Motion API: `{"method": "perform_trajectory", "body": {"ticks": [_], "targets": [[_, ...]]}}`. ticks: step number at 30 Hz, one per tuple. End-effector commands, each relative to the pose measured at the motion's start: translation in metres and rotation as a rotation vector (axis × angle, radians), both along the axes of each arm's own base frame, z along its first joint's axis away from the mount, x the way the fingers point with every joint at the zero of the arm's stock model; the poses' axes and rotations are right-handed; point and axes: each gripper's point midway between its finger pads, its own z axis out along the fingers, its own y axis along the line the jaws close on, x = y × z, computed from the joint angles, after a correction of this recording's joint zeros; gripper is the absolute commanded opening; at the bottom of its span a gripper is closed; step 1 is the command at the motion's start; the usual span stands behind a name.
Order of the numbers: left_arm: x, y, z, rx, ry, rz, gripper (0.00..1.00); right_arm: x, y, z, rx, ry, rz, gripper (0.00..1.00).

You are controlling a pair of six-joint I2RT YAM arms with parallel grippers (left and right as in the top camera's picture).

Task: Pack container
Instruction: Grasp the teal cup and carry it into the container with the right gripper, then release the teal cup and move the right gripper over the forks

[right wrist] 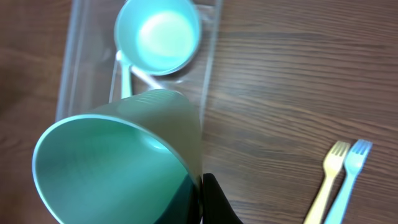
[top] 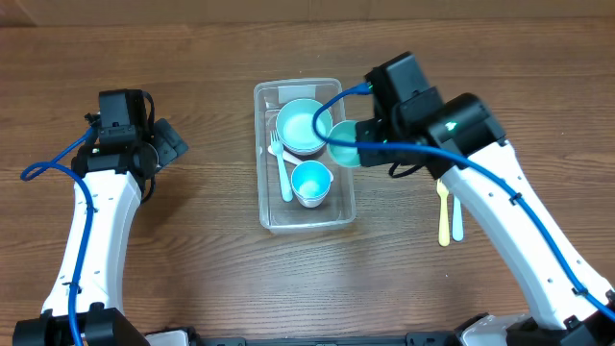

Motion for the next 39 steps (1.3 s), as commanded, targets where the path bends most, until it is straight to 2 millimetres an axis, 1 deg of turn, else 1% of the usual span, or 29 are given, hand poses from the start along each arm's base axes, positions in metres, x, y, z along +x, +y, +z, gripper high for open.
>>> {"method": "perform_trajectory", "body": {"ticks": [1,3,5,10,12,15,19,22,25,27,28,30,31,32,34,36,37,39], "targets": [[0.004,0.002,0.015,0.014,-0.038,-0.014,1.0,-0.013,0.025,0.005,0.0,-0.022,0.083,0.04],[0.004,0.002,0.015,0.014,-0.038,-0.015,1.0,-0.019,0.035,0.002,-0.002,-0.019,0.113,0.04],[0.004,0.002,0.015,0.014,-0.038,-0.015,1.0,-0.022,0.041,-0.007,-0.006,-0.011,0.132,0.04],[0.004,0.002,0.015,0.014,-0.038,-0.014,1.0,-0.026,0.043,-0.038,-0.029,0.023,0.142,0.04],[0.004,0.002,0.015,0.014,-0.038,-0.015,1.0,-0.025,0.044,-0.044,-0.029,0.023,0.142,0.04],[0.004,0.002,0.015,0.014,-0.038,-0.015,1.0,-0.023,0.046,-0.052,-0.024,0.021,0.143,0.04],[0.004,0.002,0.015,0.014,-0.038,-0.015,1.0,-0.019,0.049,-0.055,-0.016,0.013,0.141,0.04],[0.004,0.002,0.015,0.014,-0.038,-0.015,1.0,-0.016,0.051,-0.06,-0.021,0.02,0.141,0.04],[0.004,0.002,0.015,0.014,-0.038,-0.015,1.0,-0.016,0.053,-0.07,-0.03,0.047,0.145,0.04],[0.004,0.002,0.015,0.014,-0.038,-0.015,1.0,-0.017,0.055,-0.072,-0.025,0.055,0.148,0.04],[0.004,0.002,0.015,0.014,-0.038,-0.015,1.0,-0.017,0.055,-0.072,-0.025,0.055,0.148,0.08],[0.004,0.002,0.015,0.014,-0.038,-0.015,1.0,-0.017,0.055,-0.072,-0.025,0.054,0.149,0.53],[0.004,0.002,0.015,0.014,-0.038,-0.015,1.0,-0.016,0.055,-0.071,-0.027,0.052,0.152,0.64],[0.004,0.002,0.015,0.014,-0.038,-0.015,1.0,-0.016,0.055,-0.07,-0.027,0.049,0.151,0.72],[0.004,0.002,0.015,0.014,-0.038,-0.015,1.0,-0.014,0.056,-0.065,-0.02,0.039,0.15,0.77],[0.004,0.002,0.015,0.014,-0.038,-0.015,1.0,-0.013,0.053,-0.052,-0.026,0.024,0.142,0.8],[0.004,0.002,0.015,0.014,-0.038,-0.015,1.0,-0.013,0.045,-0.045,-0.048,0.014,0.107,0.8],[0.004,0.002,0.015,0.014,-0.038,-0.015,1.0,-0.012,0.016,-0.027,-0.11,-0.007,-0.024,0.8]]}}
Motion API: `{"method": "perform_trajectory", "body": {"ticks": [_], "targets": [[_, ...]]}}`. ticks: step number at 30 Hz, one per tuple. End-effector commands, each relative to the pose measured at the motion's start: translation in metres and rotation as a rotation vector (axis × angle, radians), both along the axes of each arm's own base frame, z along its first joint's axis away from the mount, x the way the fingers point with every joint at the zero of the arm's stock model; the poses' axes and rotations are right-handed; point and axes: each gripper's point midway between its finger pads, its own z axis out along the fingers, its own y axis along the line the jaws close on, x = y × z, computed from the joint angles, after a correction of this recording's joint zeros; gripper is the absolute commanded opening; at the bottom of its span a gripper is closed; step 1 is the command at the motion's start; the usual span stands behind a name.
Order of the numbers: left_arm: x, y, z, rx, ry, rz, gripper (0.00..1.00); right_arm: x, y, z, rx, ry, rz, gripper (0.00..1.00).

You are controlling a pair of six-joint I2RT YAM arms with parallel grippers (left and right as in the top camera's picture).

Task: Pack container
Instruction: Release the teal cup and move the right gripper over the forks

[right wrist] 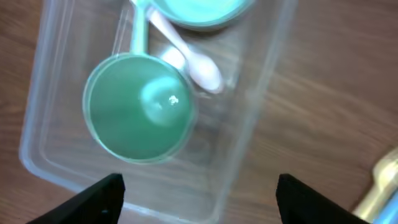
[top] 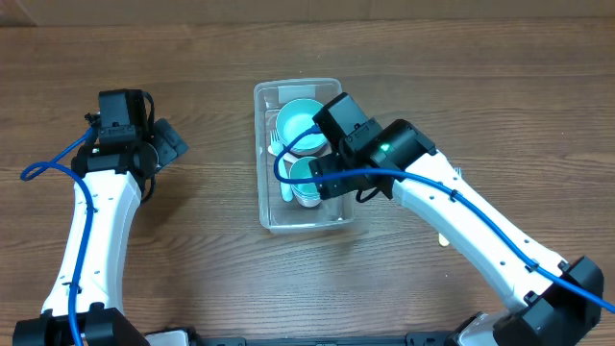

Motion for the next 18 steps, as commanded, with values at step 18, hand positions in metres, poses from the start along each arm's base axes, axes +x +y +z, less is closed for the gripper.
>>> {"method": "perform_trajectory", "body": {"ticks": [18], "targets": [[0.004,0.002,0.015,0.014,-0.038,-0.015,1.0,-0.038,-0.208,0.022,-0.107,0.043,-0.691,0.83]]}}
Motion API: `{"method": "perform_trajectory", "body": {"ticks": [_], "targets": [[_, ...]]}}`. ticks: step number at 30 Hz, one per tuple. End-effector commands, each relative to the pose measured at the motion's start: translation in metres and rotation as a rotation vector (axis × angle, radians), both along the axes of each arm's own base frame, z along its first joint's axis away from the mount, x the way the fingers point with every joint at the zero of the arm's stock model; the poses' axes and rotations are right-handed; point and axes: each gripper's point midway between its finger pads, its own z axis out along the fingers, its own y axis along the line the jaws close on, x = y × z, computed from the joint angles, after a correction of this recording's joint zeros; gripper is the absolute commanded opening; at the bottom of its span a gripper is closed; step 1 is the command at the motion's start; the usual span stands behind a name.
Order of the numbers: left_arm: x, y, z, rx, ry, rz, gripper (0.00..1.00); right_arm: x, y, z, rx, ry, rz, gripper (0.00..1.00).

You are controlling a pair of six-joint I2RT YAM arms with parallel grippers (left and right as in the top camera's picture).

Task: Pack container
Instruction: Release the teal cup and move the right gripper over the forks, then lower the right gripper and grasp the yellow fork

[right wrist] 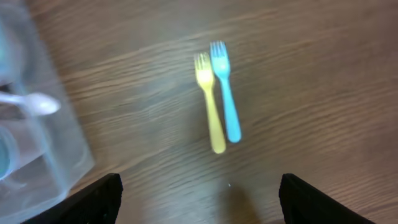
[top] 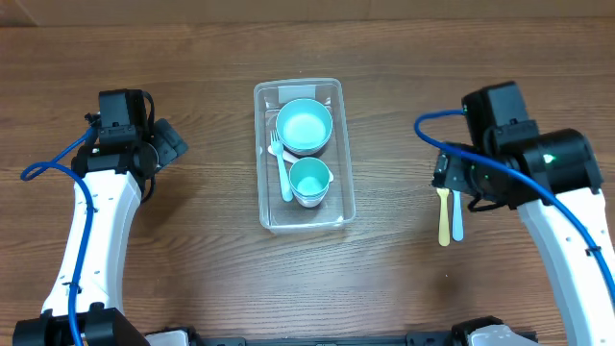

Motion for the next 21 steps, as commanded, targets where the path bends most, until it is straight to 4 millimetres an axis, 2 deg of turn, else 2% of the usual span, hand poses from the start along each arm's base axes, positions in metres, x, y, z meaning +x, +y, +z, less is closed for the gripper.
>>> {"method": "perform_trajectory", "body": {"ticks": [1,3,5,9,12,16,19,21], "targets": [[0.004,0.002,0.015,0.014,-0.038,-0.015,1.0,-0.005,-0.017,-0.051,-0.005,0.084,-0.06,0.83],[0.004,0.002,0.015,0.014,-0.038,-0.015,1.0,-0.002,-0.014,-0.08,0.035,0.098,-0.029,0.8],[0.004,0.001,0.015,0.014,-0.038,-0.015,1.0,0.001,-0.008,-0.101,0.09,0.106,0.011,0.78],[0.004,0.002,0.015,0.014,-0.038,-0.015,1.0,0.0,-0.009,-0.125,0.099,0.137,0.005,0.72],[0.004,0.001,0.015,0.014,-0.038,-0.015,1.0,-0.001,-0.009,-0.14,0.096,0.175,0.004,0.71],[0.004,0.002,0.015,0.014,-0.038,-0.014,1.0,0.004,-0.009,-0.175,0.091,0.205,0.007,0.72],[0.004,0.002,0.015,0.014,-0.038,-0.015,1.0,0.01,-0.008,-0.192,0.087,0.223,0.025,0.72],[0.004,0.002,0.015,0.014,-0.038,-0.015,1.0,0.012,-0.008,-0.197,0.085,0.226,0.03,0.72]]}}
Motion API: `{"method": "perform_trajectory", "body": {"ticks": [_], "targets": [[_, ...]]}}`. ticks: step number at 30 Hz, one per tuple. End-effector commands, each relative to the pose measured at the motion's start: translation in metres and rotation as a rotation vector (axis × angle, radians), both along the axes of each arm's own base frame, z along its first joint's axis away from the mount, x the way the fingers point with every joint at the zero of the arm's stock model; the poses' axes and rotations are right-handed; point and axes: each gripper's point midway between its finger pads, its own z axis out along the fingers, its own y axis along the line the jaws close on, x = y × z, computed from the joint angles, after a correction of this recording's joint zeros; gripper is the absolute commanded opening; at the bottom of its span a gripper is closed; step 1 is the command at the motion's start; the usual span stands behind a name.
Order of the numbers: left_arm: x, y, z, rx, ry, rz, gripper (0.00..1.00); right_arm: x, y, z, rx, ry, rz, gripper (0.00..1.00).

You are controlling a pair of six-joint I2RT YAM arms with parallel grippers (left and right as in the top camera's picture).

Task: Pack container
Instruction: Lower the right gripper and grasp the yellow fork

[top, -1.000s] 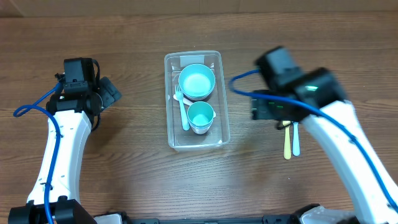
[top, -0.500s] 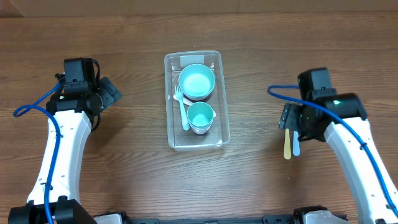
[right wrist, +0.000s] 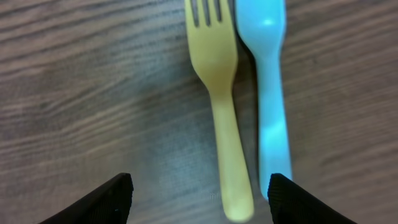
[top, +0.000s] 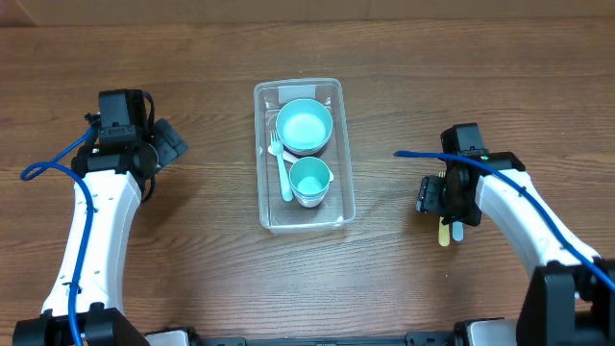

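Note:
A clear plastic container (top: 266, 159) stands mid-table holding a light blue bowl (top: 304, 127), a green cup (top: 310, 180) and a white spoon (top: 280, 163). A yellow fork (right wrist: 224, 106) and a blue fork (right wrist: 270, 93) lie side by side on the wood at the right. My right gripper (right wrist: 200, 199) is open, low over the forks' handles, with its fingertips (right wrist: 115, 198) wide apart; the yellow handle lies between them and the blue one beside the right finger. My left gripper (top: 171, 141) hangs far left; its opening is not visible.
The wooden table (top: 192, 240) carries nothing else. In the overhead view the forks (top: 445, 234) lie near the table's right side, partly under my right arm.
My right gripper has dropped from high above the two forks to just over their handles. It is still open. The left arm has not moved.
My right gripper held the green cup beside the container. Then the cup stood inside the container with the gripper open above it. Then the gripper was over the forks at the right, and now it is low over them.

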Motion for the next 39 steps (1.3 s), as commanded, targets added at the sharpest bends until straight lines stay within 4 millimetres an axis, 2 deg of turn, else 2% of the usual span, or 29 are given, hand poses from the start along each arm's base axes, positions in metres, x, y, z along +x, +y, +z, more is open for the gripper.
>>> {"method": "perform_trajectory", "body": {"ticks": [1,7,12,16,21,24,28,29,31,35,39], "targets": [[0.004,0.002,0.015,0.014,-0.038,-0.015,1.0,0.003,-0.001,-0.008,-0.002,0.005,0.015,0.72],[0.004,0.002,0.015,0.014,-0.038,-0.015,1.0,0.009,-0.007,-0.024,-0.025,-0.048,0.031,0.72],[0.004,0.002,0.015,0.014,-0.038,-0.015,1.0,0.006,-0.013,-0.031,-0.025,-0.052,0.019,0.71],[0.004,0.002,0.015,0.014,-0.038,-0.015,1.0,0.004,-0.011,-0.037,-0.015,-0.055,0.057,0.66],[0.004,0.002,0.015,0.014,-0.038,-0.015,1.0,0.001,-0.008,-0.048,-0.002,-0.069,0.104,0.65],[0.004,0.002,0.015,0.014,-0.038,-0.015,1.0,0.001,-0.008,-0.048,-0.002,-0.069,0.107,0.56],[0.004,0.002,0.015,0.014,-0.038,-0.015,1.0,0.001,-0.008,-0.048,-0.002,-0.069,0.107,0.28],[0.004,0.002,0.015,0.014,-0.038,-0.015,1.0,0.001,-0.008,-0.048,-0.002,-0.069,0.107,0.24],[0.004,0.001,0.015,0.014,-0.038,-0.014,1.0,0.002,-0.008,-0.048,-0.003,-0.071,0.107,0.24],[0.004,0.002,0.015,0.014,-0.038,-0.015,1.0,0.007,-0.008,-0.041,-0.002,-0.077,0.106,0.09],[0.004,0.002,0.015,0.014,-0.038,-0.015,1.0,0.014,-0.007,-0.028,0.0,-0.073,0.106,0.08]]}}
